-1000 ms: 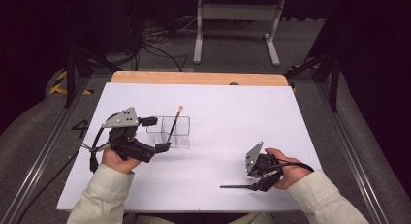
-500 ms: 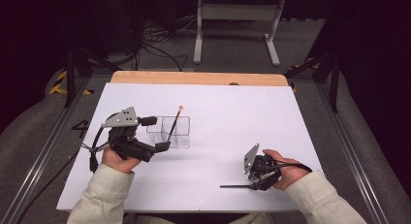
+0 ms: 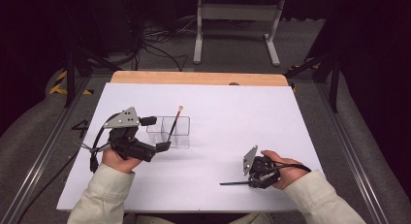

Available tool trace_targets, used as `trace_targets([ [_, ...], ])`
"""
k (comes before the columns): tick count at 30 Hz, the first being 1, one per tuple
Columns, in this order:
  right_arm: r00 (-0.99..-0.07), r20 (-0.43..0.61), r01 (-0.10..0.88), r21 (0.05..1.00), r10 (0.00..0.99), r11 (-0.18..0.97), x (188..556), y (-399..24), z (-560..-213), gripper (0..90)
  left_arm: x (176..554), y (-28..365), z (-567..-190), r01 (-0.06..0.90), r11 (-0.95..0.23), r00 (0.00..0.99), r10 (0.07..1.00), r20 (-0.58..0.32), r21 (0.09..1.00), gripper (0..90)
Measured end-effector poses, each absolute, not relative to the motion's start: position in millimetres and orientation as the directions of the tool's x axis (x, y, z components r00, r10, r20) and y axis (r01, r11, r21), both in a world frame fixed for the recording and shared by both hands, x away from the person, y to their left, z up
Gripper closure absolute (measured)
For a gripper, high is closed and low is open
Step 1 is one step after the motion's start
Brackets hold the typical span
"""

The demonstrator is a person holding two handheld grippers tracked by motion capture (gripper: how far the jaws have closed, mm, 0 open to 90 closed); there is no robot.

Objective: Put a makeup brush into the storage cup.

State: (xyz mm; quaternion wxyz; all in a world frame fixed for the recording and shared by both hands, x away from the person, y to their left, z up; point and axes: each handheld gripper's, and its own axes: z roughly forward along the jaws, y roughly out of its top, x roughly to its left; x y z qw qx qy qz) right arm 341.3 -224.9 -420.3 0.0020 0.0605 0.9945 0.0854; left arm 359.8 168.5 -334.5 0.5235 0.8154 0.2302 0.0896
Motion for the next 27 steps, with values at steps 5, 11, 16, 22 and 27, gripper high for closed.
trace_targets([
  [5, -0.994, 0.014, 0.110, 0.162, 0.110, 0.981, 341, -224, -420, 82.3, 360, 168, -335, 0.279, -0.348, 0.881, 0.464, -0.093, 0.895, 4.6],
  [11, -0.995, 0.011, 0.103, 0.163, 0.103, 0.981, 340, -224, -420, 82.6, 359, 165, -337, 0.286, -0.356, 0.879, 0.467, -0.095, 0.890, 4.5],
  [16, -0.995, 0.020, 0.095, 0.177, 0.093, 0.980, 340, -225, -417, 82.7, 357, 163, -337, 0.276, -0.354, 0.879, 0.469, -0.086, 0.894, 4.3],
  [22, -0.997, -0.015, 0.075, 0.165, 0.079, 0.983, 341, -222, -404, 82.7, 357, 161, -337, 0.270, -0.356, 0.883, 0.462, -0.083, 0.894, 4.9],
  [27, -0.997, -0.047, 0.051, 0.172, 0.059, 0.984, 342, -216, -390, 82.7, 355, 156, -338, 0.277, -0.362, 0.890, 0.446, -0.095, 0.890, 7.6],
])
